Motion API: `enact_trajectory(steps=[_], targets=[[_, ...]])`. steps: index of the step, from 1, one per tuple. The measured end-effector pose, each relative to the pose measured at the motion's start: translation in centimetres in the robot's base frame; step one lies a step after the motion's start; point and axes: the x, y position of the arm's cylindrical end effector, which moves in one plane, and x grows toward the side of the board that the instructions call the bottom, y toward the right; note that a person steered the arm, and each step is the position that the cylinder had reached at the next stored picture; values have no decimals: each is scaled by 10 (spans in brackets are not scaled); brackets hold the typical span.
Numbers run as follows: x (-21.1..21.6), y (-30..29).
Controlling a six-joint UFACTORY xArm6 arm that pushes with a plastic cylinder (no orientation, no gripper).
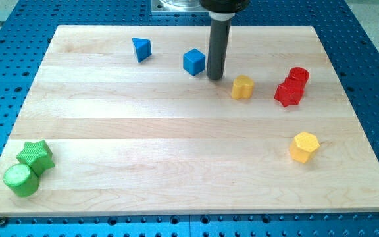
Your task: Push the heart into the red blocks
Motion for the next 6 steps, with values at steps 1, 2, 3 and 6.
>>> enact_trajectory(steps=[1,2,3,6], targets=[[34,39],[52,52],[57,28],[54,-16]])
